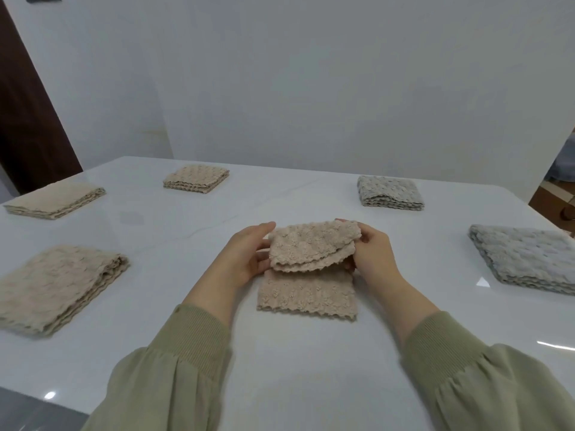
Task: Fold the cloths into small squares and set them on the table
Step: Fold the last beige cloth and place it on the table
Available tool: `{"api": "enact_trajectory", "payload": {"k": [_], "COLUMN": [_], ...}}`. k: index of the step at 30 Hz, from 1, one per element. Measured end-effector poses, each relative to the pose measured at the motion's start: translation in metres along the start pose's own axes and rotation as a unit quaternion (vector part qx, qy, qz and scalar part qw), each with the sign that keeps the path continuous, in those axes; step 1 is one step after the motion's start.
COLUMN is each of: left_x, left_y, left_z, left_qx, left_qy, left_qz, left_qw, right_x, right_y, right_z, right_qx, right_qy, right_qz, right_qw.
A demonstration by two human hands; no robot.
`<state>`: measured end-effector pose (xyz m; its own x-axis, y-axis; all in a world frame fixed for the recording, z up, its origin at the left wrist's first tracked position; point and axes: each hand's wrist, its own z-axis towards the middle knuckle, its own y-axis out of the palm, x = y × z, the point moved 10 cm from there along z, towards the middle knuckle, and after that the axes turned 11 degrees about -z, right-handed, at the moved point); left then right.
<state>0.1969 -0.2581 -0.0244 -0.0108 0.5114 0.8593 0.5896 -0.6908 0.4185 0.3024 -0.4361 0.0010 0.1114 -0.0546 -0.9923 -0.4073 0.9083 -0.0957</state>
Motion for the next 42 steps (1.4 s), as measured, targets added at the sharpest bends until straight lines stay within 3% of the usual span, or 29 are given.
{"api": "enact_trajectory", "payload": {"k": [3,6,19,30,42], "left_x": [0.000,0.003,0.004,0.002,0.003], "left_y": [0.004,0.003,-0.005,-0.008,-0.008], "left_z": [-0.012,-0.019,-0.038,-0.033,-0.036], "left_qx": [-0.024,-0.037,-0.076,-0.092,-0.096], "left_qy": [0.011,0.029,0.042,0.054,0.064], "left_qz": [0.094,0.105,0.204,0.290,0.350], "left_qw": [0.995,0.993,0.975,0.951,0.929], "right_x": [0.006,0.016,0.001,0.003,0.001], "right_y": [0.003,0.008,-0.012,-0.015,-0.013], "right_z": [-0.011,-0.025,-0.044,-0.044,-0.042], "right_qx": [-0.028,-0.075,-0.042,-0.064,-0.070], "right_qy": [0.067,0.122,0.050,0.072,0.023], "right_qz": [0.028,0.048,-0.185,-0.211,-0.297], "right_qw": [0.997,0.988,0.981,0.973,0.952]}}
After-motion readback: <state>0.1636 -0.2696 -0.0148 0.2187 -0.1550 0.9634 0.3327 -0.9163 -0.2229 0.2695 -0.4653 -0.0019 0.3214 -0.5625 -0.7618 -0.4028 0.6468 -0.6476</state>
